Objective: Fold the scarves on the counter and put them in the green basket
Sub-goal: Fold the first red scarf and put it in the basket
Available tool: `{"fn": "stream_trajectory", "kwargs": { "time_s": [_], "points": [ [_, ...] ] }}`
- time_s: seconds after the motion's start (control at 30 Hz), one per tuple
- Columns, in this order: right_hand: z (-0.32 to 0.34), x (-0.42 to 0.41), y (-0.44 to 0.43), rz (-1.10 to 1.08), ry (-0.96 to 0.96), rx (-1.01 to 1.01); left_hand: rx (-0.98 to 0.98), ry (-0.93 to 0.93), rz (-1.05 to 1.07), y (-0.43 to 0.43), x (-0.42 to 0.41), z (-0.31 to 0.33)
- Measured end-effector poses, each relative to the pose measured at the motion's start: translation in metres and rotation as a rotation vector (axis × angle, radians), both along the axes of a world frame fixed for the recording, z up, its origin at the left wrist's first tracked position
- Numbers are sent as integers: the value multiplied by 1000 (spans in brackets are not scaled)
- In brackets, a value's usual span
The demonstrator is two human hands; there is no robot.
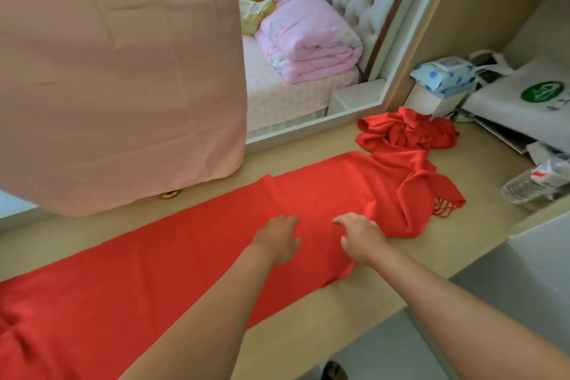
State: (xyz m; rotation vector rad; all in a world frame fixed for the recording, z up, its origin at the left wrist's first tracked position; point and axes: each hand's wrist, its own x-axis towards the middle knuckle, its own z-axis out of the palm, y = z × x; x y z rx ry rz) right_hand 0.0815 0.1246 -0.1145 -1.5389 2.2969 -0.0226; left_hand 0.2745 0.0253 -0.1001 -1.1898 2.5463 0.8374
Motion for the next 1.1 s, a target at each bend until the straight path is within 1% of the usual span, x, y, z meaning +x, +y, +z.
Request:
{"fn": "stream_trajectory", "kwargs": {
  "time_s": [0.07,0.13,0.2,0.23,0.33,0.4,0.47,0.53,0.57,0.6,0.7,0.77,0.83,0.87,0.93,1.03,1.1],
  "points": [
    [-4,-37,6,-4,141,28,16,-11,-15,6,-35,-7],
    [-12,-70,14,-4,261,124,33,-19,-35,14,-65,-14],
    [-22,-98,22,35,300,219,58,-41,-71,23,-90,-21],
    [-26,-110,26,83,302,232,64,-66,-90,28,-101,-26],
    [-33,-141,36,259,278,206,56,-145,-162,39,-126,-34],
    [-29,-158,40,332,234,236,115,-192,-225,43,-139,-35],
    [-21,-169,42,352,150,361,187,-223,-266,44,-149,-33],
    [-11,-174,37,297,35,537,256,-190,-221,37,-159,-31],
    [-7,-176,33,229,-15,544,271,-164,-180,32,-164,-31],
    [-4,-179,28,151,-52,481,252,-139,-145,25,-170,-31],
    [0,-187,5,-1,-80,206,90,-35,-71,1,-184,-30],
    [-4,-188,-12,-10,-74,115,12,10,-60,-13,-191,-29],
    [-13,-188,-27,19,-46,47,-77,10,-76,-24,-198,-33],
    [-19,-188,-33,20,-38,39,-110,-3,-88,-28,-202,-36],
    [-30,-190,-43,-1,-50,102,-137,-59,-112,-34,-209,-44],
    [-43,-200,-49,-20,-68,258,-123,-191,-187,-39,-218,-57],
    [-49,-218,-51,-29,-64,276,-99,-226,-228,-38,-226,-66]
  ]
}}
